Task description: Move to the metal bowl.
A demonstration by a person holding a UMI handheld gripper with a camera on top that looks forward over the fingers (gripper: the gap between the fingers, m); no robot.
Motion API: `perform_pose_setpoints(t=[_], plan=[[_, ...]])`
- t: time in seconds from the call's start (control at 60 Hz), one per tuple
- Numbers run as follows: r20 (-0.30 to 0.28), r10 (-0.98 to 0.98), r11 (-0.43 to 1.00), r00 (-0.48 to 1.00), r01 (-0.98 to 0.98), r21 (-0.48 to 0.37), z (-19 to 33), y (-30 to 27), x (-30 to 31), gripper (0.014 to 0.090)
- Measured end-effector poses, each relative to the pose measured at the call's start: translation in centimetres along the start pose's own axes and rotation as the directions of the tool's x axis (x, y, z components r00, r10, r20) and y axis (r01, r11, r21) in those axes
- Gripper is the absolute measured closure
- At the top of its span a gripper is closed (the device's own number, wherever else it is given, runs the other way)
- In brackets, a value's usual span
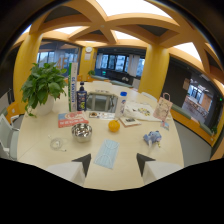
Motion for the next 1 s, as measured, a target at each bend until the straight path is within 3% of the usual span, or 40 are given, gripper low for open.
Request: perform_pose_setpoints(t=[0.2, 0.433, 0.767, 1.0], plan=[[0.016, -0.017, 1.000, 1.000, 0.017, -0.020, -0.7, 0.7, -3.2, 0.0183], [0.074, -0.030, 0.999, 0.997, 0.033, -0.033, 1.7, 0.0, -8.0, 0.0184], [0.150, -0.023, 0.998, 0.988, 0.032, -0.052, 11.8, -2.7, -14.0, 0.0185], [0.164, -0.007, 0.992, 0.986, 0.028, -0.122, 19.8, -3.2, -15.5, 0.0184]])
